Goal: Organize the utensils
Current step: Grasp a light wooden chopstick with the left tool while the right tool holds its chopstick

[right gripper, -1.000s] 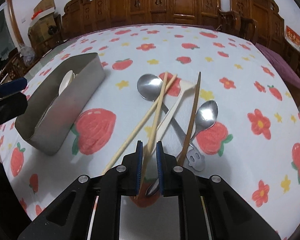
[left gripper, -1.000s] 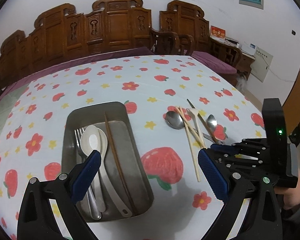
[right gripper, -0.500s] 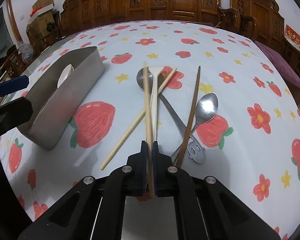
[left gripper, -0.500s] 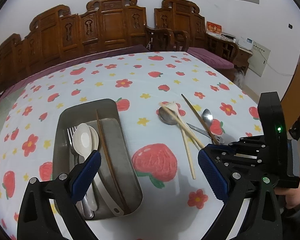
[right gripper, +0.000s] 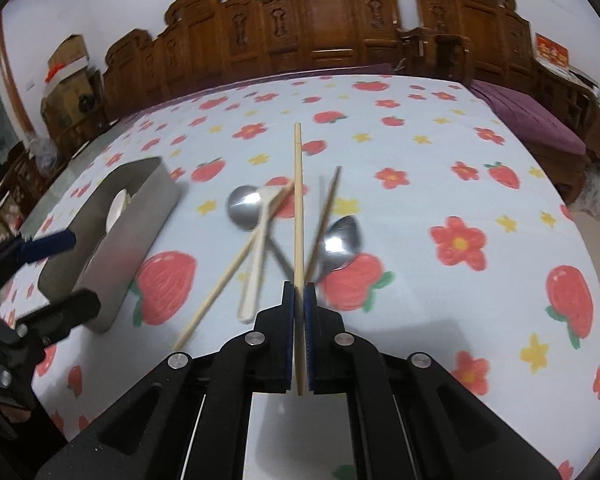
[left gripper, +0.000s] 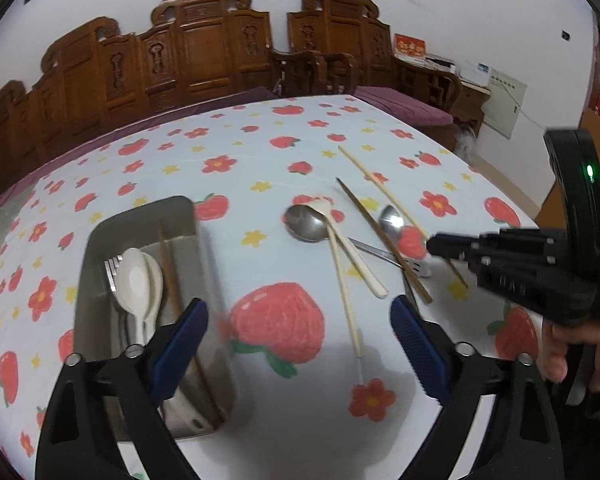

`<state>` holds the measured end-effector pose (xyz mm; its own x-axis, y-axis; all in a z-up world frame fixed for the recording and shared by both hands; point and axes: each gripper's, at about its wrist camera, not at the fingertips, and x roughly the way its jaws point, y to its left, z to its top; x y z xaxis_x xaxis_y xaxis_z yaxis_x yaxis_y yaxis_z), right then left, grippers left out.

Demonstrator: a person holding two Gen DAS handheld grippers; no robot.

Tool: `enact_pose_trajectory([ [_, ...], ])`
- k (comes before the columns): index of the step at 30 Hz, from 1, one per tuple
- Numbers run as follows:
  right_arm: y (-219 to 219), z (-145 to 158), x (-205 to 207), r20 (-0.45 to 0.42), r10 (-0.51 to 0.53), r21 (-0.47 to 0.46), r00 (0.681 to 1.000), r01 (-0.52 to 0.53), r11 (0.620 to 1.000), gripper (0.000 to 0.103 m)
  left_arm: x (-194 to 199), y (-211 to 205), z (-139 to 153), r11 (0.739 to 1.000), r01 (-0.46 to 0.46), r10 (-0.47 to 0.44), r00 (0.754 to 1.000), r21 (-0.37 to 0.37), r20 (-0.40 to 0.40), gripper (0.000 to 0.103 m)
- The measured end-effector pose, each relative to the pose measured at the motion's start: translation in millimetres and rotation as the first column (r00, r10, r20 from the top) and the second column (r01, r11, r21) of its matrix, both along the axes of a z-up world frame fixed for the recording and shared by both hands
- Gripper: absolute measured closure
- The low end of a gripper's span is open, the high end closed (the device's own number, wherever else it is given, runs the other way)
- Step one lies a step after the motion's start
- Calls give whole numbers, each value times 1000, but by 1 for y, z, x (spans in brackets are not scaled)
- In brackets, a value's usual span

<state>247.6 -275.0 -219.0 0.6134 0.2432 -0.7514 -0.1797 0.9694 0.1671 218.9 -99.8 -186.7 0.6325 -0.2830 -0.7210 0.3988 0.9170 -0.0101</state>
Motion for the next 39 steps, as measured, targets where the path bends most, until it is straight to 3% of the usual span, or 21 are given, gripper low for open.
enact_pose_trajectory([
  [12,-13,1,2,15,-24,6,1000,24,1000,97,5,-36,-35,996,83,-80,994,28,-80,55],
  [26,-3,2,3,17,4,2,1000,-4,1000,97,21,-47,-61,996,59,-52,992,62,-115,78],
  [28,-2,1,3,16,7,-1,1000,-7,1000,97,22,-48,-61,996,60,-52,992,64,-111,84],
  [30,-1,1,3,15,8,-3,1000,-8,1000,97,23,-47,-61,996,58,-50,992,62,-114,98],
  [39,0,0,3,15,10,-5,1000,-10,1000,97,25,-36,-47,999,31,-28,995,28,-95,99],
])
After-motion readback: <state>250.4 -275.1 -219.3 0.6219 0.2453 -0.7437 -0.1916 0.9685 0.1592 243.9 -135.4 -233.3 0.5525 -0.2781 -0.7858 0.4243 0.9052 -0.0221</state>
